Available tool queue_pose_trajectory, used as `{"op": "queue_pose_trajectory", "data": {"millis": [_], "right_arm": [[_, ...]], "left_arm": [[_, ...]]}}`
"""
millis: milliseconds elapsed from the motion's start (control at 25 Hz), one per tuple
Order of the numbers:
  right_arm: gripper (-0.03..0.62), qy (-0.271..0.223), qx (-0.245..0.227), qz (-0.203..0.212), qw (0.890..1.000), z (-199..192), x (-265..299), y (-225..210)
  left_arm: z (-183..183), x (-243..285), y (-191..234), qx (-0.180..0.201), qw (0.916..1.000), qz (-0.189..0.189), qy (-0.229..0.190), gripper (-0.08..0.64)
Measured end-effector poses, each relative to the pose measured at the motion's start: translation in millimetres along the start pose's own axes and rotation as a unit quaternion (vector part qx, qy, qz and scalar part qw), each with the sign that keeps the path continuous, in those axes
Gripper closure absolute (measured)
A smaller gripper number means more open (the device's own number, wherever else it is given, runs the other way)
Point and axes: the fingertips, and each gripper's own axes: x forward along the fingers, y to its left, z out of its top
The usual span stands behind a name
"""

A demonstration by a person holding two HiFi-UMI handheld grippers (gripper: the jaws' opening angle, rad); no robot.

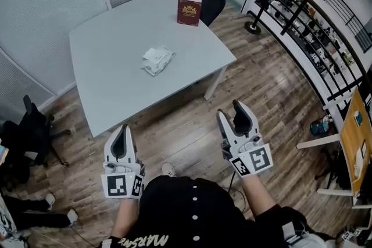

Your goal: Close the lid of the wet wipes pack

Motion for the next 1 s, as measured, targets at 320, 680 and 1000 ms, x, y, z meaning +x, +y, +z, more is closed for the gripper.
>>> {"op": "queue_pose_trajectory", "data": {"millis": [320, 680, 1000], "right_arm": [[0.379, -0.001, 0.003, -0.018, 1.000, -10, 29, 10], [0.385, 0.020, 0.009, -0.032, 0.999, -30, 39, 6], [0.387, 0.022, 0.022, -0.008, 0.999, -40, 81, -18]], "left_arm": [[-3, 23, 28, 0.002, 0.9997, -0.024, 0.002, 0.554], [-23, 38, 45, -0.006, 0.9993, -0.026, 0.025, 0.554], [-28, 72, 50, -0.008, 0.9995, -0.009, 0.031, 0.554]]}}
